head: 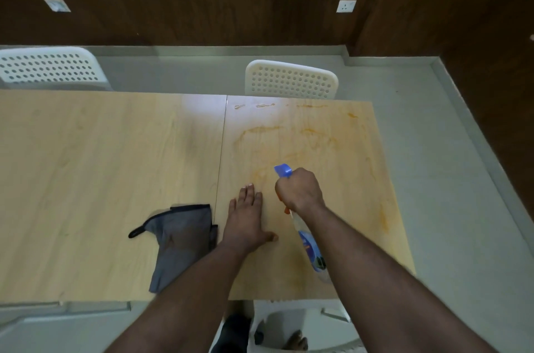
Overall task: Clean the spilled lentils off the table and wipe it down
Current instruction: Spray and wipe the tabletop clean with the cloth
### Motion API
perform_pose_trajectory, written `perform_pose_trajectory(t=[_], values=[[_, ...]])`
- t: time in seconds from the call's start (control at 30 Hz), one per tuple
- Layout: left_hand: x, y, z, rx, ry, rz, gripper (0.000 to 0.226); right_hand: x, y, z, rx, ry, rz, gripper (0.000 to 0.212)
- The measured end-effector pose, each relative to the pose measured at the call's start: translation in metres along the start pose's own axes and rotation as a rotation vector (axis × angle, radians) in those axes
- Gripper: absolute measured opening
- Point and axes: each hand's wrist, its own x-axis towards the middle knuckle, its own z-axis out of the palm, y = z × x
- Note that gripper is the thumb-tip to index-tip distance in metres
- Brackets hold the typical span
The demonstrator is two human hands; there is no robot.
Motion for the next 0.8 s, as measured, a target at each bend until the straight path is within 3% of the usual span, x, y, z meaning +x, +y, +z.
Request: perform_pose_trajectory(t=[0.43,0.6,0.8], values=[[-0.038,0.059,0.04,0.054,-0.031,0.056,0.132,-0.027,0.117,-0.083,0.204,0.381,0.257,0.016],[-0.051,0.069,0.048,0.059,-0.036,0.049,0.131,-0.043,0.139,-0.086,0.245,0.361,0.289,0.018],[-0.062,0.07,0.055,0.048,-0.019,0.007,0.129,-0.061,0.132,-0.062,0.157,0.215,0.126,0.02]])
